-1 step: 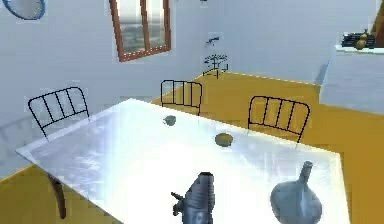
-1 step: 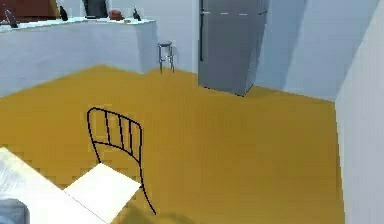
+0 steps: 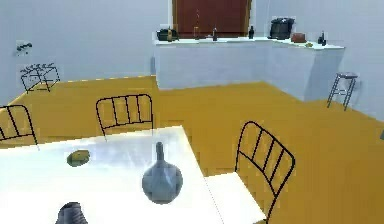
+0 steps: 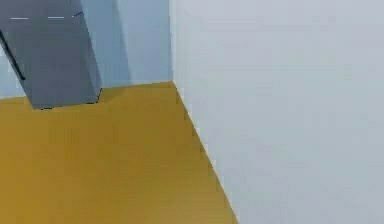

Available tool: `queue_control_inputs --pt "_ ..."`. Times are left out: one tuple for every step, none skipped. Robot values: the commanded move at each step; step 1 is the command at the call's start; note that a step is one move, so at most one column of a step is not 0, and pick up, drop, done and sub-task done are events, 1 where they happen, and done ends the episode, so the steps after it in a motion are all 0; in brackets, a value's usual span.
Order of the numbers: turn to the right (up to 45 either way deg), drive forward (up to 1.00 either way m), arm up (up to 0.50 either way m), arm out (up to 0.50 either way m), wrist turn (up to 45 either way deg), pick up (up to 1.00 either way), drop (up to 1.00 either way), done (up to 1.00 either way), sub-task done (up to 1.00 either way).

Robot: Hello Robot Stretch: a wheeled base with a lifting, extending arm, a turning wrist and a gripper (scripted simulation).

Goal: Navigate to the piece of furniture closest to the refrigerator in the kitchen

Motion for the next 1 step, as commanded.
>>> queue_control_inputs --pt "45.0 0.0 0.0 0.0 0.0 0.0 0.0 0.0 0.0"
